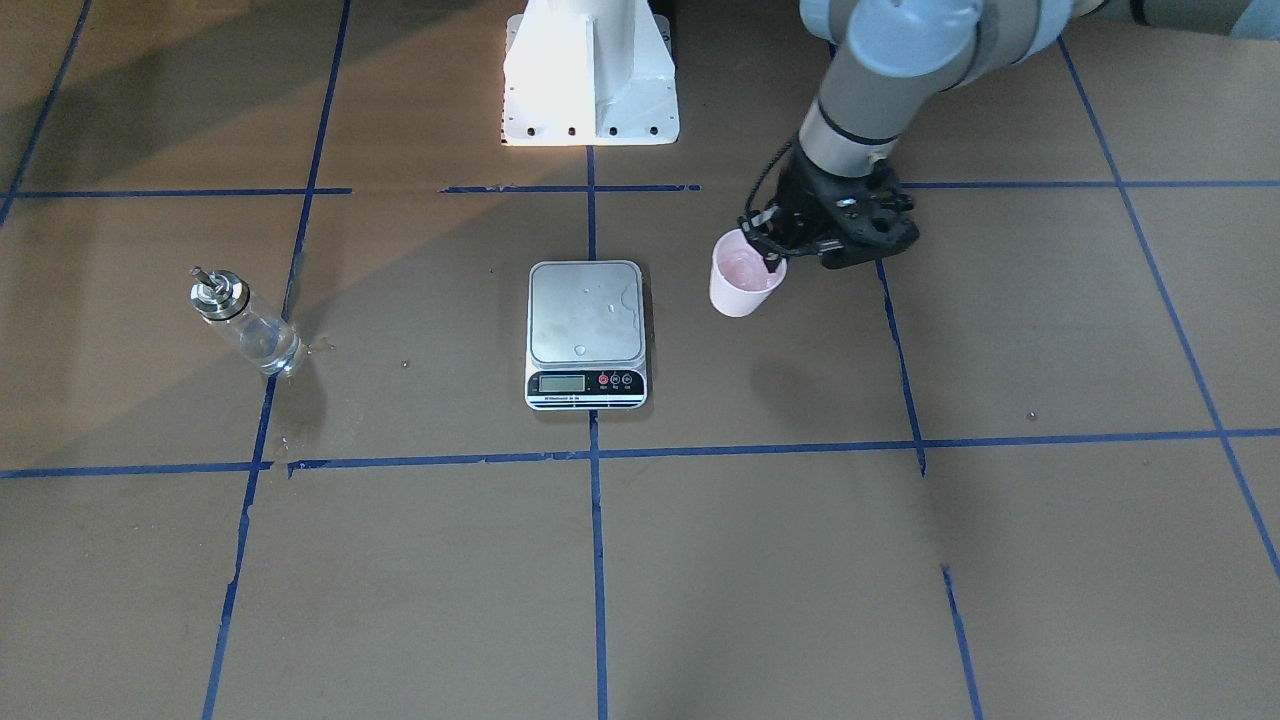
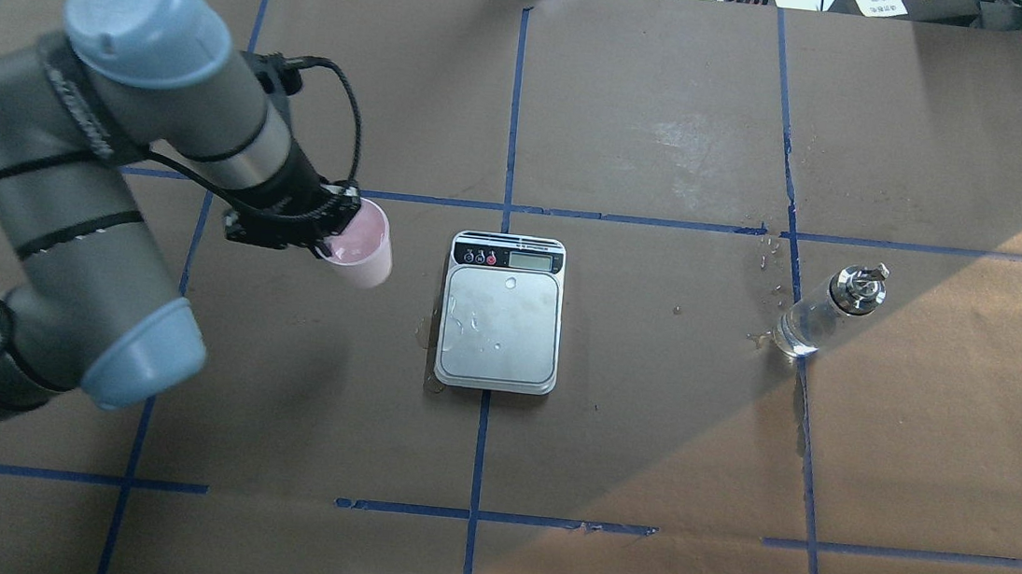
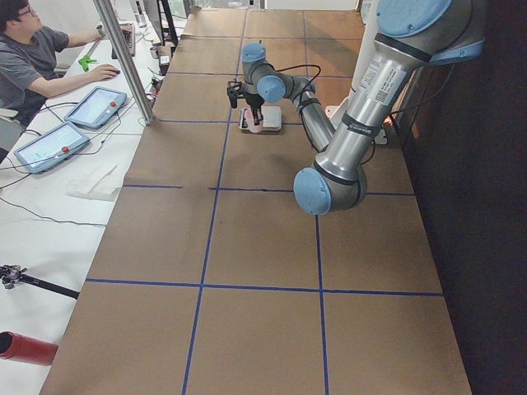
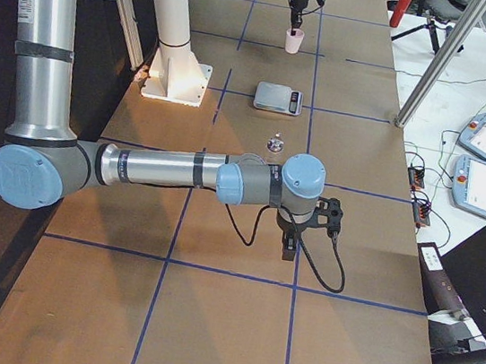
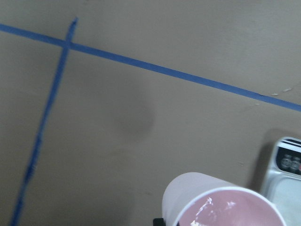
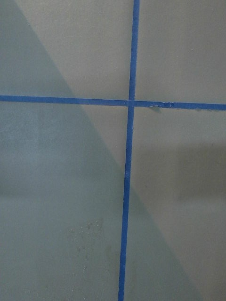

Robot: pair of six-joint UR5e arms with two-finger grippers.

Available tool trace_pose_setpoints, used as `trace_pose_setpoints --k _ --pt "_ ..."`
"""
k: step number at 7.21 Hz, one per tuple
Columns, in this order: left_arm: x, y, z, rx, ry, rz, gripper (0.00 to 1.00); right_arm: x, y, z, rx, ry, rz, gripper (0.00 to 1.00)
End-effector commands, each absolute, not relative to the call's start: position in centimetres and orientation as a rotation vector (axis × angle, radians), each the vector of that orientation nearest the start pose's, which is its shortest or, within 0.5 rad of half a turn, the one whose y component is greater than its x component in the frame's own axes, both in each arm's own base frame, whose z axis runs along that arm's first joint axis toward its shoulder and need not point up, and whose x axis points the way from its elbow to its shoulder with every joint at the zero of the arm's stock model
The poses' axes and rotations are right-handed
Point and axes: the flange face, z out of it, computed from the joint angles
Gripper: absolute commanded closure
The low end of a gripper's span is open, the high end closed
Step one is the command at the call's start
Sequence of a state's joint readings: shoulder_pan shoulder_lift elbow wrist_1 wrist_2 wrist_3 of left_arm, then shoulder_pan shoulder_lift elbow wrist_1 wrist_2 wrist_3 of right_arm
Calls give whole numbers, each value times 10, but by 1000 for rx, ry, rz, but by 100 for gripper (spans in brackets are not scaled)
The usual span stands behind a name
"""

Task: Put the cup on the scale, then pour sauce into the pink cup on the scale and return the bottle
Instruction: 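Carry the pink cup with the left gripper onto the scale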

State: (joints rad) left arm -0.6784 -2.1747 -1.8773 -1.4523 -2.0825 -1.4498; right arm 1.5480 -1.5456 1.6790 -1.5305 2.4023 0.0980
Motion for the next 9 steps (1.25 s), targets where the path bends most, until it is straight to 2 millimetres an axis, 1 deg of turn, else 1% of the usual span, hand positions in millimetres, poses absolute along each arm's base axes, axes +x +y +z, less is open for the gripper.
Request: trace_pose_setpoints --k 1,2,3,4,5,7,8,9 --pt "510 -432 133 -202 926 -377 100 47 -510 585 113 -838 -2 0" --pt "529 -428 122 -217 928 -377 100 47 -510 586 109 -838 1 0" --pt "545 -427 126 -202 948 -387 100 47 -510 591 99 -839 5 0" --pt "549 -429 130 -198 944 -389 100 47 -509 592 96 -839 6 0" --pt "550 -430 138 -198 933 -389 100 47 -510 589 103 -839 3 0" --pt "556 -431 144 -204 918 -389 100 47 -508 592 99 -834 5 0" --pt "557 -430 142 -205 919 -388 90 48 -507 593 101 -831 3 0" --pt "556 -430 142 -203 923 -385 31 48 -508 589 106 -830 3 0"
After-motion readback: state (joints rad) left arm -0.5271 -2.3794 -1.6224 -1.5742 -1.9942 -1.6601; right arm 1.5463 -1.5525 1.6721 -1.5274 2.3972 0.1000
